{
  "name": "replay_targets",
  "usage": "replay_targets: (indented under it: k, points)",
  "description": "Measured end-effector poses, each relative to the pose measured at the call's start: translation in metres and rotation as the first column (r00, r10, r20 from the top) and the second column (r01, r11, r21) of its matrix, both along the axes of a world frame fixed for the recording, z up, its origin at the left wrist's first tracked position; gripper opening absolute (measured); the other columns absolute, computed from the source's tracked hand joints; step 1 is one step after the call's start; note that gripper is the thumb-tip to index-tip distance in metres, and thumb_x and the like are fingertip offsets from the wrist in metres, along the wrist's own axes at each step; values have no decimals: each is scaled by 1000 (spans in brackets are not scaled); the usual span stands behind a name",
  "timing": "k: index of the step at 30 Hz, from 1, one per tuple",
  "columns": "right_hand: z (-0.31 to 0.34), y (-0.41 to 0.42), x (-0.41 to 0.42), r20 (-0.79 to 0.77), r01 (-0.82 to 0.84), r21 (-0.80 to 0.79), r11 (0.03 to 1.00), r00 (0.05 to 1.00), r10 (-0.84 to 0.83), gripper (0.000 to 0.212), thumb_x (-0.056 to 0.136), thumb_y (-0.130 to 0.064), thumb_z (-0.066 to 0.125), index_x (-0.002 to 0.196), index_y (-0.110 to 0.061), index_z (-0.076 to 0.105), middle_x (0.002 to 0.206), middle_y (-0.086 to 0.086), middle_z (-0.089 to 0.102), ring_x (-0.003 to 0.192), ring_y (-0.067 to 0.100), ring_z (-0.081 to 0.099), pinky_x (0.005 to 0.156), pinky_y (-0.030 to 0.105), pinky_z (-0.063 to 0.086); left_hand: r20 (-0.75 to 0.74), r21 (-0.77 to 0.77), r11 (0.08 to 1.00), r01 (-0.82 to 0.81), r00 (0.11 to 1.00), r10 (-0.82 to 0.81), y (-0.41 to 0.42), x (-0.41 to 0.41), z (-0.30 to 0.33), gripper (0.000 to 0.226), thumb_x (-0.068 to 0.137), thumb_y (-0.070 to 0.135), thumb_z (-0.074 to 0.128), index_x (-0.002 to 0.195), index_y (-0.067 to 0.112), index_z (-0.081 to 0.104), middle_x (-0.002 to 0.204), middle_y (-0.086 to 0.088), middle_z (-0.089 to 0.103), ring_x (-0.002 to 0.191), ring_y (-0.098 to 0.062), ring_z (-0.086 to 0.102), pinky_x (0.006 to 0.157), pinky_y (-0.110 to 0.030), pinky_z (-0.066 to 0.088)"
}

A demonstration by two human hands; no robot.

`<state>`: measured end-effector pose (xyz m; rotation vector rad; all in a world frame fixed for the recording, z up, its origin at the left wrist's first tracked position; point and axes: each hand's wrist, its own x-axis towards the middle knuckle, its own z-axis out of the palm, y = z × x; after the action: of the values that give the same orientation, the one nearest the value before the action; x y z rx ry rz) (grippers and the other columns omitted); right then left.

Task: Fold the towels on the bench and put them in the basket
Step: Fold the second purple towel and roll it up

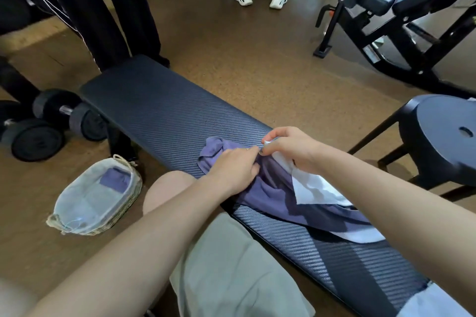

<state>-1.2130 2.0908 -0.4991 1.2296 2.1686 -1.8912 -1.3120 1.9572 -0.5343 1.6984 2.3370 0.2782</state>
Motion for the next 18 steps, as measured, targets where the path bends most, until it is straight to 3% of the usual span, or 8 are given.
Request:
replay_targets:
  k: [2,4,6,9,12,13,15,18]
  points:
    - [3,4,3,105,-132,133,982,987,118,27,78,-13,80,99,-14,65,80,1,58,67,14,52,47,17,37,20,-1,997,-80,997,80,-1,-9,4,8,98,25,42,95,18,39,108,-14,65,102,-39,60,79,-47,48]
    - [2,10,10,319,-369,323,871,909,268,34,78,-26,81,103,-17,61,82,-5,55,75,16,51,56,22,37,58,15,984,-177,983,176,-5,-24,11,12,97,25,40,89,18,36,104,-15,63,97,-38,58,76,-46,46]
    - [-1,15,17,465,-494,396,774,835,295,34,83,-37,75,101,-17,56,86,-5,54,82,18,52,63,28,36,145,86,943,-321,941,307,-8,-39,22,17,98,24,40,83,17,36,95,-16,60,88,-37,54,71,-42,40]
    - [-2,19,27,511,-493,355,794,814,277,29,89,-40,66,88,-13,58,83,0,58,76,20,54,62,30,38,410,55,794,-606,739,535,-4,-69,34,20,99,18,38,88,7,51,93,-13,58,89,-31,51,71,-36,30]
    - [-1,21,34,605,-576,385,721,747,274,18,90,-28,62,82,-13,55,87,7,60,82,28,55,62,31,38,618,-23,636,-772,489,616,-5,-94,42,27,90,21,38,85,3,57,99,-28,65,79,-30,55,71,-33,34]
    - [0,21,35,618,-579,403,709,743,256,20,90,-27,61,79,-13,53,86,7,61,81,28,55,59,30,38,614,-26,638,-770,491,618,-9,-94,45,23,91,23,40,82,6,53,95,-28,63,73,-27,51,69,-32,34]
    - [5,24,33,564,-484,429,763,803,192,27,94,-33,59,79,-11,54,80,7,59,71,25,54,53,28,35,486,-54,769,-637,656,577,-15,-88,44,24,89,32,47,85,8,49,82,-14,60,68,-21,49,62,-33,37]
    - [27,28,18,349,-208,387,898,935,66,27,91,-29,61,92,-2,64,79,11,58,65,24,52,52,25,35,436,-188,922,-339,812,388,-19,-57,34,34,84,34,64,109,17,50,94,-9,66,78,-21,61,70,-37,51]
